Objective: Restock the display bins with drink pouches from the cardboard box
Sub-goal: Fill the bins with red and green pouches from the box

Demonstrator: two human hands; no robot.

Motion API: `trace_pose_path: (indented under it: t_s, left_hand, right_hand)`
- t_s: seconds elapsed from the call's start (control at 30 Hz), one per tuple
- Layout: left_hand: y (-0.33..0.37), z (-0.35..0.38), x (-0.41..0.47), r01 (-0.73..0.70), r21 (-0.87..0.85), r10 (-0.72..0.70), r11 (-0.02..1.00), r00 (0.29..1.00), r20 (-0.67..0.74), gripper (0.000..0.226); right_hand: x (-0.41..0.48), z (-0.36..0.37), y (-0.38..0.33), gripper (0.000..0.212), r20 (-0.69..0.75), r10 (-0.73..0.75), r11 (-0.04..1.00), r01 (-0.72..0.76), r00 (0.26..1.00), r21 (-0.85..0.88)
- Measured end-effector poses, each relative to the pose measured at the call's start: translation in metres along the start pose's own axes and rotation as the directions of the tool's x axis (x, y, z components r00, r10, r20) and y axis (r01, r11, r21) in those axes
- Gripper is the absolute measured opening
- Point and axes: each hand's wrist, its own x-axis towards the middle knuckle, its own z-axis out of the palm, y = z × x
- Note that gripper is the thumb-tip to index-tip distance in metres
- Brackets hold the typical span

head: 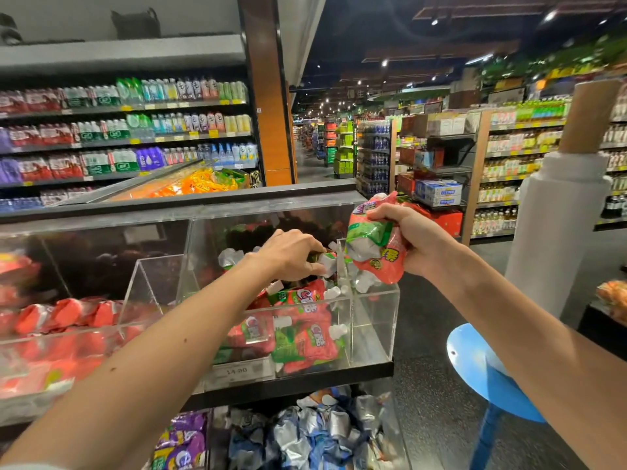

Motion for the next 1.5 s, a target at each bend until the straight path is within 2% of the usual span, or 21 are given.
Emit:
trace_pose_path:
  t_s: [0.07,0.17,0.27,0.33,0.4,0.47,0.6,0.67,0.73,0.8,0.87,0.97,1.13,1.27,1.37,1.43,1.5]
  left_hand:
    - [-0.002,-0.007,-0.008,-0.009,-0.078,0.011,0.997,1.000,0.027,0.054]
    - [-0.006,-0.024,-0.025,-0.061,-0.266,0.025,0.962,0.990,-0.138,0.043]
    - [-0.008,-0.051,-0.046,-0.127,-0.517,-0.020,0.847,0.963,-0.269,0.030]
    - [0.000,-0.070,-0.062,-0.128,-0.709,-0.065,0.694,0.969,-0.239,0.026]
    - [0.009,-0.082,-0.071,-0.035,-0.819,-0.098,0.573,0.989,-0.111,0.047]
    - [0.013,-0.082,-0.076,0.044,-0.828,-0.124,0.559,0.992,-0.031,0.058]
    - [0.003,-0.073,-0.080,0.067,-0.853,-0.201,0.517,0.979,-0.045,0.046]
    - [-0.013,-0.069,-0.083,0.087,-0.822,-0.187,0.563,0.982,-0.025,0.044]
    - [-0.033,-0.061,-0.086,0.126,-0.702,-0.157,0.701,0.987,0.020,0.047]
    - [-0.043,-0.050,-0.085,0.174,-0.593,-0.127,0.786,0.985,0.120,0.044]
    - [-0.042,-0.042,-0.081,0.169,-0.598,-0.081,0.784,0.982,0.171,0.038]
    - [-0.032,-0.039,-0.067,0.112,-0.621,-0.015,0.776,0.987,0.159,0.038]
    - [-0.023,-0.028,-0.054,0.109,-0.572,0.021,0.813,0.976,0.216,0.037]
    - [-0.009,-0.015,-0.059,0.112,-0.528,0.095,0.842,0.932,0.350,0.041]
    - [-0.003,-0.017,-0.059,0.110,-0.485,0.101,0.868,0.916,0.387,0.042]
    - [-0.003,-0.025,-0.063,0.097,-0.485,0.122,0.869,0.908,0.400,0.022]
    - [-0.007,-0.034,-0.072,0.076,-0.523,0.111,0.849,0.942,0.317,0.006]
  right_hand:
    - [0.000,0.001,-0.001,0.044,0.006,-0.003,1.000,0.003,1.000,-0.014]
    - [0.000,0.003,-0.003,0.045,0.023,-0.010,1.000,0.011,1.000,-0.028]
    - [-0.002,0.010,-0.003,0.041,0.047,-0.020,0.999,0.021,0.999,-0.027]
    - [-0.004,0.020,-0.001,0.038,0.051,-0.045,0.999,0.046,0.998,-0.016]
    - [-0.006,0.033,0.002,0.037,0.058,-0.075,0.997,0.076,0.995,-0.007]
    - [-0.011,0.048,0.006,0.028,0.074,-0.094,0.996,0.094,0.993,0.000]
    - [-0.019,0.063,0.016,0.023,0.150,-0.097,0.995,0.098,0.984,0.004]
    - [-0.017,0.058,0.018,0.033,0.129,-0.095,0.995,0.098,0.987,-0.019]
    - [-0.012,0.049,0.016,0.045,0.077,-0.105,0.994,0.105,0.992,-0.005]
    - [-0.008,0.042,0.010,0.049,0.029,-0.131,0.991,0.130,0.991,0.027]
    - [-0.006,0.040,0.008,0.049,0.028,-0.134,0.990,0.133,0.991,0.039]
    - [-0.006,0.043,0.011,0.045,0.073,-0.109,0.993,0.105,0.991,0.059]
    - [-0.006,0.045,0.016,0.046,0.103,-0.087,0.994,0.080,0.991,0.074]
    - [-0.004,0.044,0.018,0.047,0.095,-0.081,0.995,0.075,0.992,0.061]
    - [-0.004,0.047,0.019,0.046,0.105,-0.072,0.996,0.065,0.992,0.066]
    - [-0.007,0.050,0.021,0.044,0.119,-0.071,0.995,0.062,0.990,0.081]
    - [-0.010,0.054,0.023,0.043,0.130,-0.069,0.993,0.056,0.989,0.099]
